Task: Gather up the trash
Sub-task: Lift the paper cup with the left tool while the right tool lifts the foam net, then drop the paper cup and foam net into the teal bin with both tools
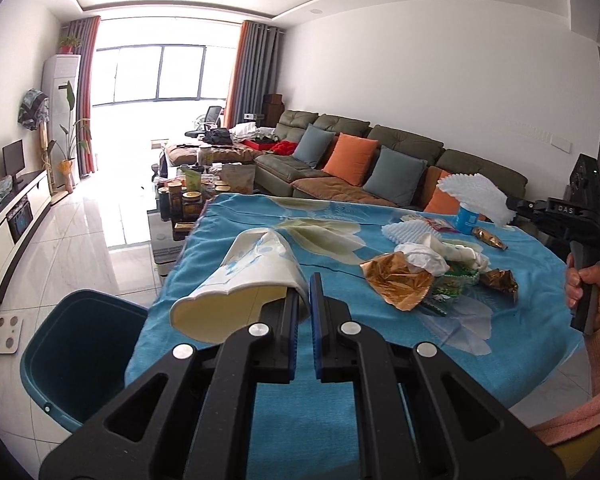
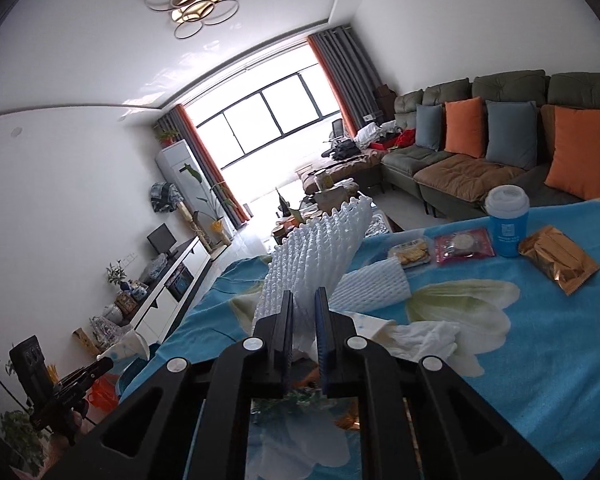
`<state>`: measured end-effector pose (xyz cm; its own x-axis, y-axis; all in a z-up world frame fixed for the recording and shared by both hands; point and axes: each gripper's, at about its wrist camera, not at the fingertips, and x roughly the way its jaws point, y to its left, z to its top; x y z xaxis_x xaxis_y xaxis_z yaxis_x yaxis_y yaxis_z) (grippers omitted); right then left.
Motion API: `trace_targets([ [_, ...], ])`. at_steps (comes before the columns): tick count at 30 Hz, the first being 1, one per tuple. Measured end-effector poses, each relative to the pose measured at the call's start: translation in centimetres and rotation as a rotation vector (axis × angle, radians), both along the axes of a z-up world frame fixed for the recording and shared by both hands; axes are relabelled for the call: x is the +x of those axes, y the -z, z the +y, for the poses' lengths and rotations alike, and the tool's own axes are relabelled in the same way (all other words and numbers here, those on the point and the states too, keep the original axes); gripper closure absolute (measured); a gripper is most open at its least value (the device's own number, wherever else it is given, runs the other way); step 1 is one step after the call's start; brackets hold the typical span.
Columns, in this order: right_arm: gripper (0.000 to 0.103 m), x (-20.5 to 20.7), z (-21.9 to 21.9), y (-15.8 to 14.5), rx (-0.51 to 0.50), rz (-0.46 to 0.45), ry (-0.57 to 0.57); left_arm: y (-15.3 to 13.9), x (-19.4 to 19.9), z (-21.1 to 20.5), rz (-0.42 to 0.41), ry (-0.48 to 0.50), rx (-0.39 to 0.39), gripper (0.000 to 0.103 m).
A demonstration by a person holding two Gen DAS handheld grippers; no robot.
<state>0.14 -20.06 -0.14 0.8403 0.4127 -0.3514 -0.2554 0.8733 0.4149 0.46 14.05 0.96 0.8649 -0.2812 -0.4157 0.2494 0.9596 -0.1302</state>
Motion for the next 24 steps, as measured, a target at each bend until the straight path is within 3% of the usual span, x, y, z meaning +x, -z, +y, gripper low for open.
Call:
trace_targets([
  [13,0.094,3.8,19.1,0.7,-0.079,0.07,-0.475,1.2,-0.3,10.7,0.065,-0.229,0.008,0.097],
  [24,0.094,6.0,30.2,1.5,-0.145,0.123,-0.65,4.7,1.4,16.1,0.17,-0.313,-0.011,0.097],
])
